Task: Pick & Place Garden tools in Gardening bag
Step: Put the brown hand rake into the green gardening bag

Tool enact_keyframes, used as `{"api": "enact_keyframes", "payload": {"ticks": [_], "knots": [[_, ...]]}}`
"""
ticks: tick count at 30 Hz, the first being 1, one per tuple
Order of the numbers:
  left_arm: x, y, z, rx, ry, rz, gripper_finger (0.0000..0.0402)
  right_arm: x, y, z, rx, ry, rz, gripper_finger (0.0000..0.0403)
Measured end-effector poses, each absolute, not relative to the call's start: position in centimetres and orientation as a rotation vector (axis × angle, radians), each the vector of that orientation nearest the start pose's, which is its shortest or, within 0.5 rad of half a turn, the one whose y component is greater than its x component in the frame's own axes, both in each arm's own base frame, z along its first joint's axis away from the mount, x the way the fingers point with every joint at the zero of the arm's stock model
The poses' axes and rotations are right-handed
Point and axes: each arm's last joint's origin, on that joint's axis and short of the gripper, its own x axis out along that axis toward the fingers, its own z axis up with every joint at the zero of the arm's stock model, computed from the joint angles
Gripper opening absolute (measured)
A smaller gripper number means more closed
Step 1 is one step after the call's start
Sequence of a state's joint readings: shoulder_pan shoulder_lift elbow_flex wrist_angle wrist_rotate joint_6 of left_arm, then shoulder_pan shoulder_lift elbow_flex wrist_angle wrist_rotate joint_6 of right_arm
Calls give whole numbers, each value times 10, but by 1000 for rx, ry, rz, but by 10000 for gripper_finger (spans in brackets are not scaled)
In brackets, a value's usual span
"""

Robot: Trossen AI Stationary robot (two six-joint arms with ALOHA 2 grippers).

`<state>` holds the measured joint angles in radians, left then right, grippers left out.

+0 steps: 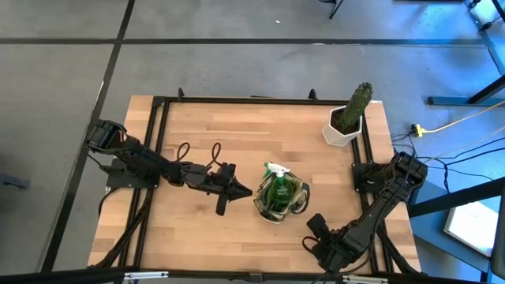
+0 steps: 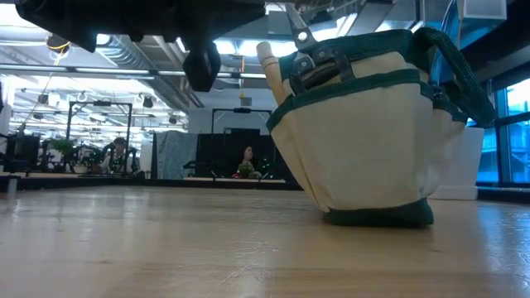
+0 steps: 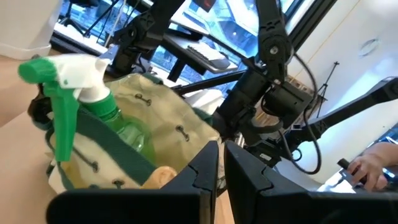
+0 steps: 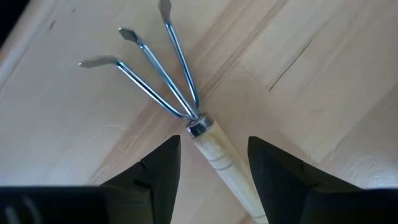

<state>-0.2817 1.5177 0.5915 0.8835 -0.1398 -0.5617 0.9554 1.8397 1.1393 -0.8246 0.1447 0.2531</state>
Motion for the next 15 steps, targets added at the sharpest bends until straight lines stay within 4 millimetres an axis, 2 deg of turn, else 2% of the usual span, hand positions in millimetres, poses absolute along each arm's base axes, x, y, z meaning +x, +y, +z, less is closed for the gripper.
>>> {"api": "enact_keyframes", "payload": {"ticks": [3,9,15], "knots": [[286,-81,205,-547,62,-140,20,189,260,147,-617,1381,467,187],[286,-83,206,-541,55,-149,20,191,264,128,-644,1437,493,187],[286,-83,206,-540,55,-149,20,192,265,132,-633,1426,451,187]]}}
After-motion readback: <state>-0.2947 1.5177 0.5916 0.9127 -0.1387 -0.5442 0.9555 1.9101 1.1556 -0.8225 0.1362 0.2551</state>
